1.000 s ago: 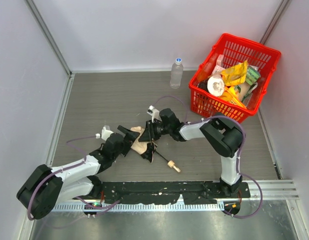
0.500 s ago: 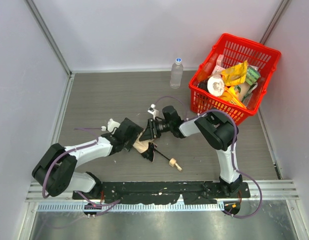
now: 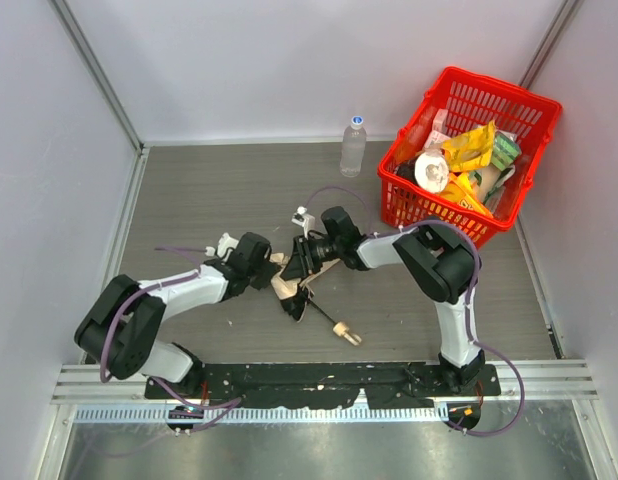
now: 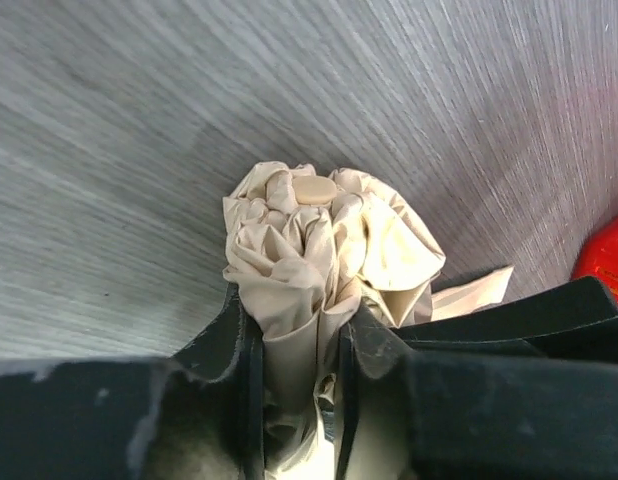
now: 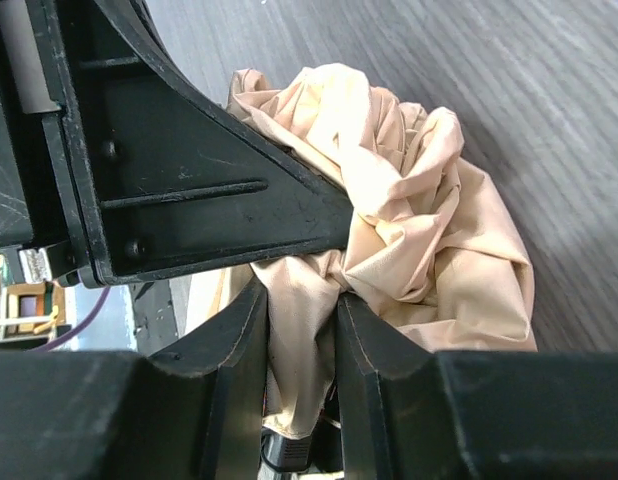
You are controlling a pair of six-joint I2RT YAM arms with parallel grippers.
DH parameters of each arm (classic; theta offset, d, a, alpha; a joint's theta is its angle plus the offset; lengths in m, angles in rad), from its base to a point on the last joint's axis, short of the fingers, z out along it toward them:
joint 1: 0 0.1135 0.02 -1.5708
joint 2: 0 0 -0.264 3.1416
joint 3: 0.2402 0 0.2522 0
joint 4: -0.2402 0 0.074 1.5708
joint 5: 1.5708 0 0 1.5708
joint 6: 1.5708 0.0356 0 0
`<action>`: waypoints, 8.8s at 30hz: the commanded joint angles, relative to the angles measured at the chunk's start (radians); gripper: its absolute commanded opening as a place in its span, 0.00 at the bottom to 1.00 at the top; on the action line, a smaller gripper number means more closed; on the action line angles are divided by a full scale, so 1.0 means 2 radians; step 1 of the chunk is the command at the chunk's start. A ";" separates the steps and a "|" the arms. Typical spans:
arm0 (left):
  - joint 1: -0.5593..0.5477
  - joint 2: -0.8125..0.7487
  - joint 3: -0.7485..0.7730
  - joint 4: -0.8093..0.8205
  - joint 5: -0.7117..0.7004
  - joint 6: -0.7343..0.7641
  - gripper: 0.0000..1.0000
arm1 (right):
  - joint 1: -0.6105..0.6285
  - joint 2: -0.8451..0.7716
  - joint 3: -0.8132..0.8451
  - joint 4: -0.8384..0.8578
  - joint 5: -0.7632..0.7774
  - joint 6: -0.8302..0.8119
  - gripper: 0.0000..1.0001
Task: Put away the umbrella
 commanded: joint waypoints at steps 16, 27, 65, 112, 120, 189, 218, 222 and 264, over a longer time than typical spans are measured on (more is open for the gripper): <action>0.005 0.075 -0.065 -0.018 0.020 0.046 0.00 | 0.080 -0.215 0.001 -0.261 0.286 -0.133 0.61; 0.005 0.073 -0.049 -0.058 0.024 0.041 0.00 | 0.214 -0.218 -0.054 -0.151 0.589 -0.290 0.74; 0.002 -0.150 -0.161 0.103 0.016 0.092 1.00 | 0.128 -0.095 -0.166 -0.066 0.258 -0.062 0.01; -0.039 0.004 -0.115 0.021 -0.017 0.077 0.00 | 0.013 0.019 -0.053 -0.078 -0.031 0.054 0.09; -0.039 -0.001 -0.114 0.014 -0.004 0.076 0.00 | 0.023 -0.093 -0.025 -0.244 0.157 -0.035 0.59; -0.036 -0.143 -0.126 0.016 0.034 0.028 1.00 | 0.012 0.004 -0.134 0.039 0.032 0.058 0.01; -0.041 -0.020 -0.130 0.028 -0.001 0.059 0.00 | -0.004 0.003 -0.053 -0.117 0.050 0.018 0.24; -0.041 -0.024 -0.128 0.021 0.009 0.059 0.00 | 0.011 -0.079 -0.063 -0.132 0.127 -0.008 0.77; -0.041 -0.115 -0.118 -0.025 -0.003 0.054 0.65 | 0.129 -0.110 -0.235 0.111 0.290 -0.051 0.01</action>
